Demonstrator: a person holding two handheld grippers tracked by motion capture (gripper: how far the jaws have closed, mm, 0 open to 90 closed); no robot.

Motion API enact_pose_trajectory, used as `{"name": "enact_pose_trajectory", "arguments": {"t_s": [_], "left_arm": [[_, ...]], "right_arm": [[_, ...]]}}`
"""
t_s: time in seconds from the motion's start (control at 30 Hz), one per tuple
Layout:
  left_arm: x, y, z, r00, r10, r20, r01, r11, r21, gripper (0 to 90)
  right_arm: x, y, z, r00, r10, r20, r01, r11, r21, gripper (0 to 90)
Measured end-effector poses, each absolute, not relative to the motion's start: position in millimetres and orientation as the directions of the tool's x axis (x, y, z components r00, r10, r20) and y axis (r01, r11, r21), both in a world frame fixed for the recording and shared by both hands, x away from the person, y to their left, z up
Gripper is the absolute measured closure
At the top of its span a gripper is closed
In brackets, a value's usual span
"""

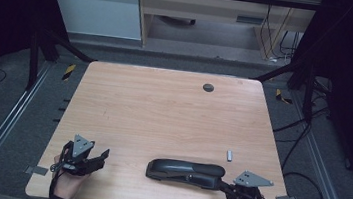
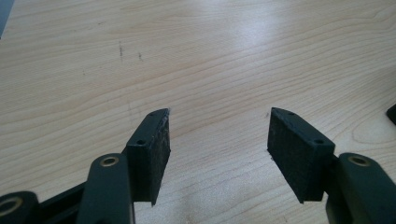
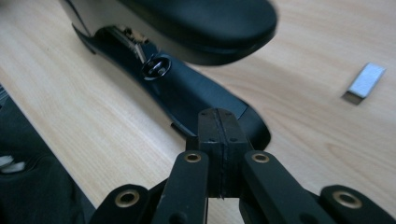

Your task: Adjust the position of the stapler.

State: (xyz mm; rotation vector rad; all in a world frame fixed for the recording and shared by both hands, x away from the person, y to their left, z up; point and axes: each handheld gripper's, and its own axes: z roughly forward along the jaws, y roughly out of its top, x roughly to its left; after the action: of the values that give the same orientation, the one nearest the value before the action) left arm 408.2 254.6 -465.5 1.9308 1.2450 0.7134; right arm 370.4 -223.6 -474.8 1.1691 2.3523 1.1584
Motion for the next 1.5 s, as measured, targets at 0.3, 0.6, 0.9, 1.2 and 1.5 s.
{"name": "enact_pose_trajectory", "arguments": {"t_s": [0.3,0.6,0.9,1.2,1.5], "left_arm": [[408,253,-465,0.387,0.92,0.062,0.523,-0.274,0.807,40.5],[408,253,-465,0.393,0.918,0.059,0.523,-0.276,0.807,40.8],[408,252,-466,0.396,0.916,0.06,0.524,-0.28,0.805,40.8],[408,252,-465,0.398,0.916,0.058,0.522,-0.278,0.806,40.8],[406,251,-463,0.406,0.912,0.054,0.514,-0.276,0.812,40.5]], "right_arm": [[374,-212,-486,-0.664,0.739,0.116,0.578,0.408,0.706,90.0],[377,-210,-490,-0.661,0.746,0.088,0.587,0.439,0.68,90.0],[378,-210,-491,-0.675,0.735,0.058,0.559,0.459,0.69,90.0],[379,-211,-490,-0.669,0.74,0.069,0.564,0.444,0.696,89.4],[379,-226,-481,-0.579,0.812,0.065,0.55,0.331,0.767,56.7]]}}
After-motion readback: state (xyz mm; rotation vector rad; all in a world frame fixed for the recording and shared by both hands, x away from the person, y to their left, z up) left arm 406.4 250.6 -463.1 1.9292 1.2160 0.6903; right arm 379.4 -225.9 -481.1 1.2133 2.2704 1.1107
